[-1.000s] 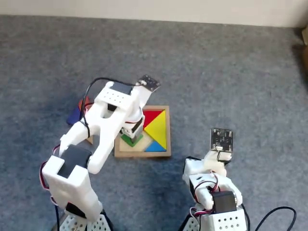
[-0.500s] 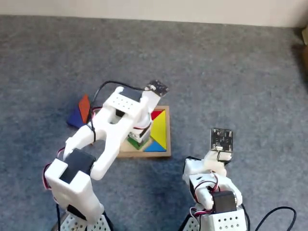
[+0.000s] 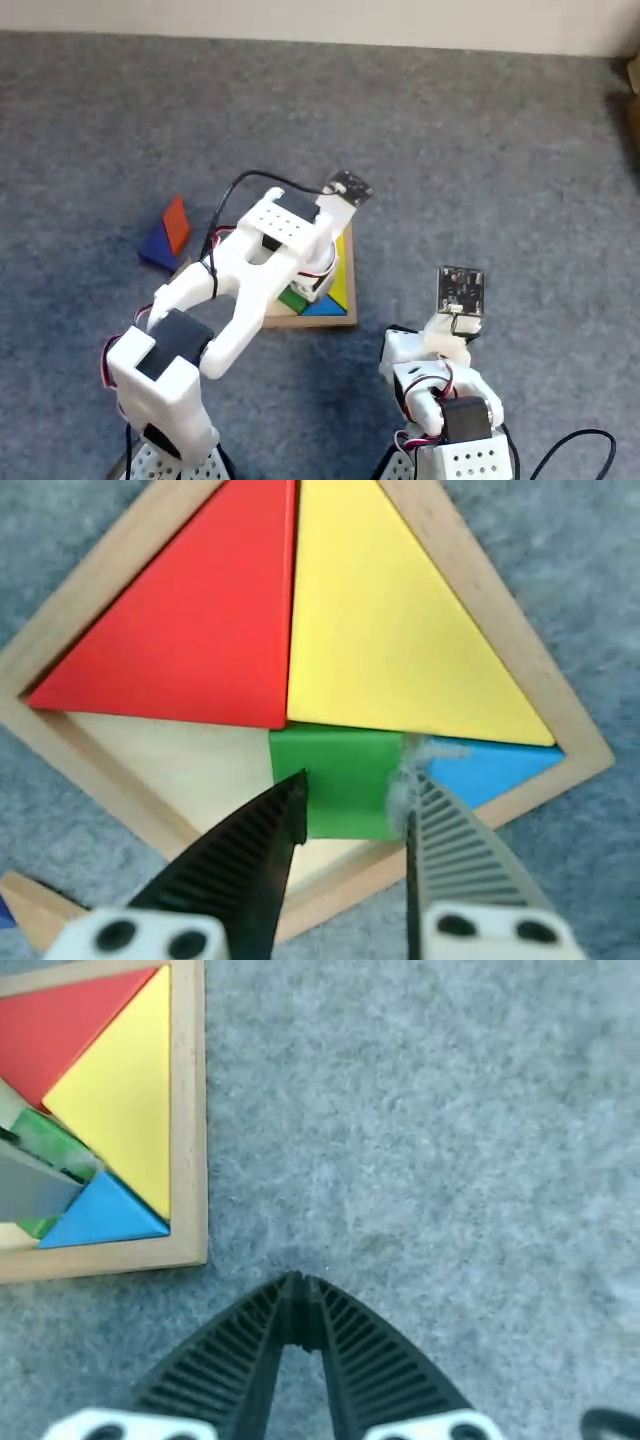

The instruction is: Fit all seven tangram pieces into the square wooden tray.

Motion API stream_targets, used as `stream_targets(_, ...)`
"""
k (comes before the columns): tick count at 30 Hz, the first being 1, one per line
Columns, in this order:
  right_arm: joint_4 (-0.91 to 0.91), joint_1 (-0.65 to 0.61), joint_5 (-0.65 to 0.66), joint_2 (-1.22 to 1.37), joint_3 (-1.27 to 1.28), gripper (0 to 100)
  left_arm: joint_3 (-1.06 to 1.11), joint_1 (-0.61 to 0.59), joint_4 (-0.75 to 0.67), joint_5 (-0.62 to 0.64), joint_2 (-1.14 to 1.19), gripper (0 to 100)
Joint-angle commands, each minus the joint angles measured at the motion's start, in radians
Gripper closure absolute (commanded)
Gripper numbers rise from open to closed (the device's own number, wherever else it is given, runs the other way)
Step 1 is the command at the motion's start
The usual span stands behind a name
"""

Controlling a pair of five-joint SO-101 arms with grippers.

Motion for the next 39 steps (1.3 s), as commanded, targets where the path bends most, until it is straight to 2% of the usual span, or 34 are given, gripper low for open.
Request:
stream_targets(1,0.004,0.008,0.014,-0.018,0.114,98.9,-0.031,0.030,0.015,0.003,-0.101,83)
stream_targets(11,0.004,0.010,0.014,-0.019,0.114,98.9,-0.030,0.001,0.081,0.000,-0.234,83)
stream_targets(18,0.004,0.010,0.014,-0.019,0.114,98.9,-0.013,-0.124,0.072,-0.028,-0.232,83)
stream_targets(24,0.004,0.010,0.014,-0.019,0.114,98.9,0.136,-0.186,-0.101,-0.143,-0.232,83)
stream_targets(30,0.004,0.010,0.014,-0.019,0.114,98.9,0.199,-0.157,-0.157,-0.170,-0.232,83)
stream_targets(39,0.004,0.010,0.014,-0.019,0.114,98.9,0.254,-0.024,-0.189,-0.167,-0.232,83)
